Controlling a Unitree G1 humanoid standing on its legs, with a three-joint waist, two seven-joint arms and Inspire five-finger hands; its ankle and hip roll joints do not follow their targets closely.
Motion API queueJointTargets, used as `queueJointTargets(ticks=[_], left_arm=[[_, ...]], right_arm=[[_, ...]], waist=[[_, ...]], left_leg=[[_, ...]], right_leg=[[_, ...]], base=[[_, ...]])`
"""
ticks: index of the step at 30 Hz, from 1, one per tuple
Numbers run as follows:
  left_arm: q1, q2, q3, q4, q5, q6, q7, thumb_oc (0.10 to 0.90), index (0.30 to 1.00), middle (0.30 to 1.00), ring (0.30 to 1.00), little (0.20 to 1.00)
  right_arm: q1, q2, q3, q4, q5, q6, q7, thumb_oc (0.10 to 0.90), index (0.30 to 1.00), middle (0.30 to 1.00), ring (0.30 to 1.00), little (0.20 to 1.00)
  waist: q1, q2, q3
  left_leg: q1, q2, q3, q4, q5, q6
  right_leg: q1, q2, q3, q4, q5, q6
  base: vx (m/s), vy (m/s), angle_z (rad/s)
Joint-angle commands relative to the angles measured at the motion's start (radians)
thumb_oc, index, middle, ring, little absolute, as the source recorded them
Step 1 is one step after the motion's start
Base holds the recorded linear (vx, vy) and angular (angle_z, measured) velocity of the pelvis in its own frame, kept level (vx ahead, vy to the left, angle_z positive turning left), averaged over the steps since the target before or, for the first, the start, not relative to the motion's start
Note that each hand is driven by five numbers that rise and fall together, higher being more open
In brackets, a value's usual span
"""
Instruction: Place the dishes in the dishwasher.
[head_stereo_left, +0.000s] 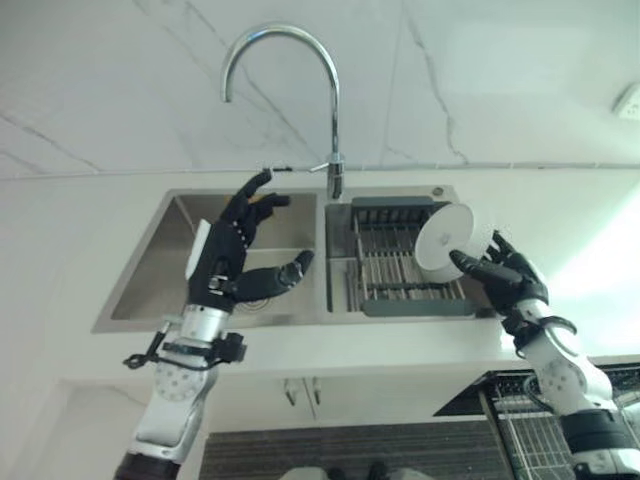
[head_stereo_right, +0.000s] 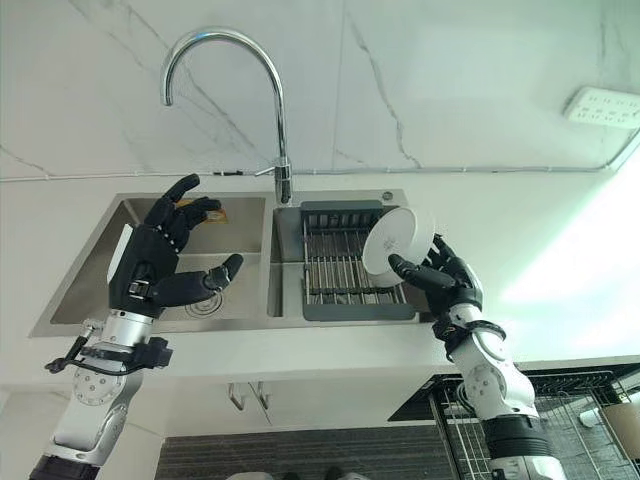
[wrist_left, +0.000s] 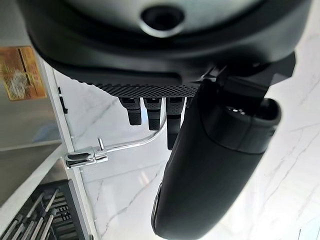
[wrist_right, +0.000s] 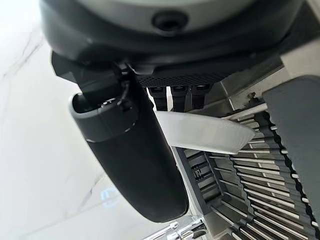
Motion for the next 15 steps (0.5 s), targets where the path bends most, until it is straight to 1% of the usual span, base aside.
queueJointTargets(ticks=[1,6,15], left_arm=[[-0.094,0.067,-0.003,-0.085,-0.047,-0.081,0.03,0.8,0.9,0.9,0.9,0.9],[-0.094,0.073,-0.002,-0.083,-0.054,-0.077,0.031,0.8,0.9,0.9,0.9,0.9],[-0.096,0.079,-0.013,-0.078,-0.06,-0.077,0.036,0.8,0.9,0.9,0.9,0.9]], right_arm=[[-0.169,-0.066,-0.018,0.036,0.044,-0.065,0.005,0.8,0.9,0.9,0.9,0.9],[-0.189,-0.077,-0.01,0.056,0.048,-0.056,-0.008,0.8,0.9,0.9,0.9,0.9],[-0.221,-0.088,-0.003,0.104,0.066,-0.065,-0.026,0.8,0.9,0.9,0.9,0.9]], waist=[[0.015,-0.034,-0.066],[0.02,-0.036,-0.064],[0.03,-0.039,-0.06]], left_leg=[[0.01,0.081,-0.021,0.027,-0.116,-0.11],[0.012,0.08,-0.022,0.027,-0.116,-0.11],[0.014,0.078,-0.025,0.027,-0.117,-0.11]], right_leg=[[0.095,-0.036,0.03,-0.053,-0.085,0.113],[0.098,-0.036,0.027,-0.053,-0.086,0.113],[0.103,-0.039,0.02,-0.053,-0.085,0.113]], base=[[0.0,0.012,0.07],[0.0,0.0,0.0],[0.0,0.001,0.0]])
